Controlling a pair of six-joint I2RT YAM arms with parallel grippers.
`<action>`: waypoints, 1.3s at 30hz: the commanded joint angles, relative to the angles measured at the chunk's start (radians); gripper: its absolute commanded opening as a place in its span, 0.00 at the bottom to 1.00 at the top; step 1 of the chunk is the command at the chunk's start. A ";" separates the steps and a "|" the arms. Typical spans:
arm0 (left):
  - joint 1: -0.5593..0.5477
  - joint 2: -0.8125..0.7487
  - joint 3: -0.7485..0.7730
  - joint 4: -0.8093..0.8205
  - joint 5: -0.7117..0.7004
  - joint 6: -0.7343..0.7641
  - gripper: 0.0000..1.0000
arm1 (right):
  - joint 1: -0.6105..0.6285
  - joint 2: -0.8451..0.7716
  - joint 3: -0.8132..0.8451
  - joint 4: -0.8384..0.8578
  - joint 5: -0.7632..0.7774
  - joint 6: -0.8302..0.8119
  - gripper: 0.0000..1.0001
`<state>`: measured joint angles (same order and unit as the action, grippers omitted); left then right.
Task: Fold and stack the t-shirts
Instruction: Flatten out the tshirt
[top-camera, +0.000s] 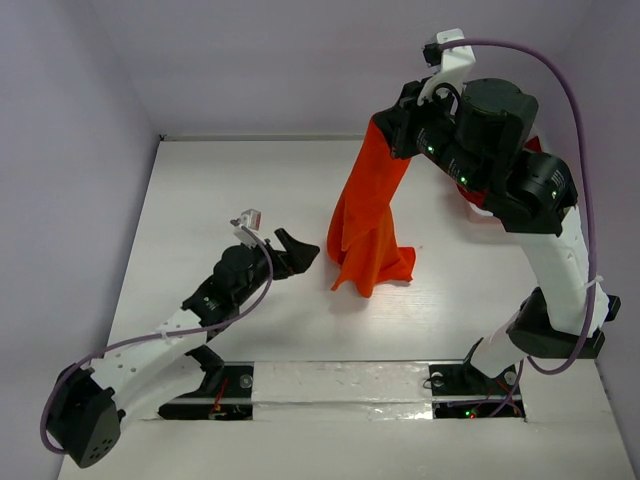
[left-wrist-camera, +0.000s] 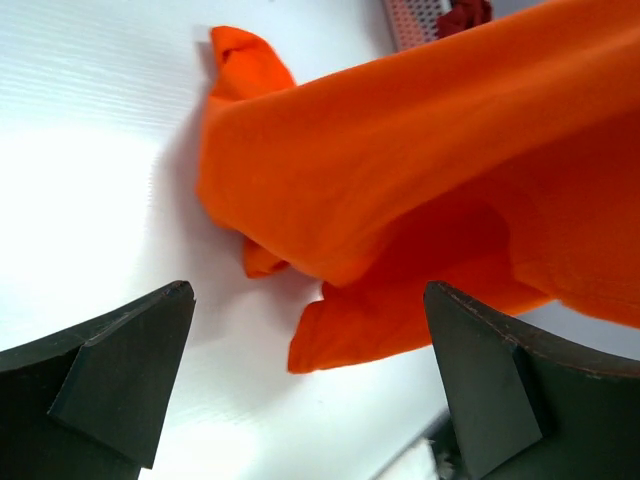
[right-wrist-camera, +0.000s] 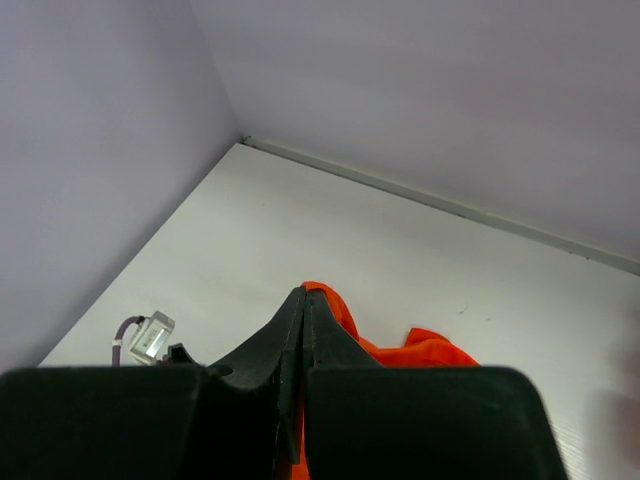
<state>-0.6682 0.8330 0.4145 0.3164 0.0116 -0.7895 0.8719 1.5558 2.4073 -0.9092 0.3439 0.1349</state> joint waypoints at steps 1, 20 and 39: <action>-0.022 0.015 -0.025 0.027 -0.107 0.117 0.99 | 0.006 -0.033 0.021 0.078 0.009 -0.009 0.00; -0.212 0.199 -0.077 0.262 -0.048 0.260 0.99 | 0.006 0.001 0.038 0.072 0.023 -0.006 0.00; -0.307 0.291 -0.017 0.312 -0.130 0.288 0.98 | 0.006 -0.026 -0.022 0.104 0.015 -0.003 0.00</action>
<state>-0.9691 1.1225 0.3546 0.5728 -0.0860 -0.5159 0.8719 1.5620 2.3886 -0.9028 0.3580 0.1352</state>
